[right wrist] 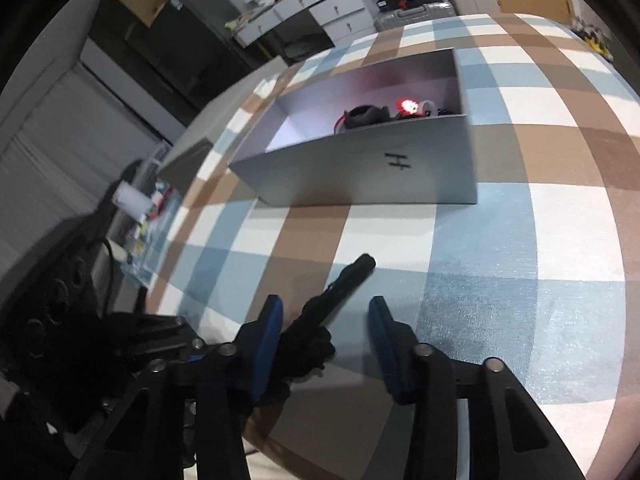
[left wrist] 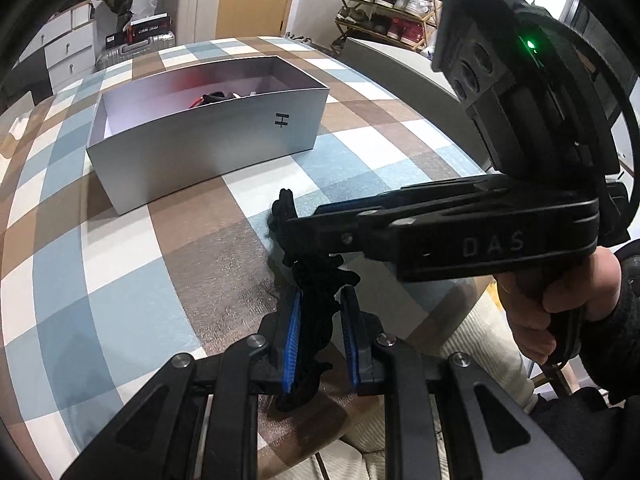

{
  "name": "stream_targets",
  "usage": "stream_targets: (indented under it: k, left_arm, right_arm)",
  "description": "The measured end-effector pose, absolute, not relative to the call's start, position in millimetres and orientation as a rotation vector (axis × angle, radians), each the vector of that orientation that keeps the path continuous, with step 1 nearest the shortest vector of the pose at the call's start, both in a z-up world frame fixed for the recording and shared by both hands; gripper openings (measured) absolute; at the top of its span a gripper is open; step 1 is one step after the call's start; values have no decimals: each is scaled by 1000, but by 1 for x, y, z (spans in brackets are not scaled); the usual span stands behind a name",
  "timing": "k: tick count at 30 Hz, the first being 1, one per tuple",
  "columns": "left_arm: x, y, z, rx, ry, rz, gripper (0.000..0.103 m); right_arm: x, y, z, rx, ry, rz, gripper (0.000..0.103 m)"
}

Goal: Organize jewelry

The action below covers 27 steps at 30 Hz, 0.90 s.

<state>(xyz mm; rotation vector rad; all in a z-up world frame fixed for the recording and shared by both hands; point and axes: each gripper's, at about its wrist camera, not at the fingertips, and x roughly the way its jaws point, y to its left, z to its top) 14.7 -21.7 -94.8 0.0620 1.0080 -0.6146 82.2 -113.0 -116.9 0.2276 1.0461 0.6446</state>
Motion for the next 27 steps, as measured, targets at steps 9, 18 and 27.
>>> stream_targets:
  k: [9,18,27]
  left_arm:
    - [9,-28,-88,121,975,-608,12]
    - [8,-29,-86,148,971,-612,12]
    - [8,-23,-86,164,969,-576,12]
  right_arm:
    - [86,-106,-116,219,1046,663,17]
    - [87,-122,-109,280,988,650,0]
    - [90,-133,-108,292,961,599,0]
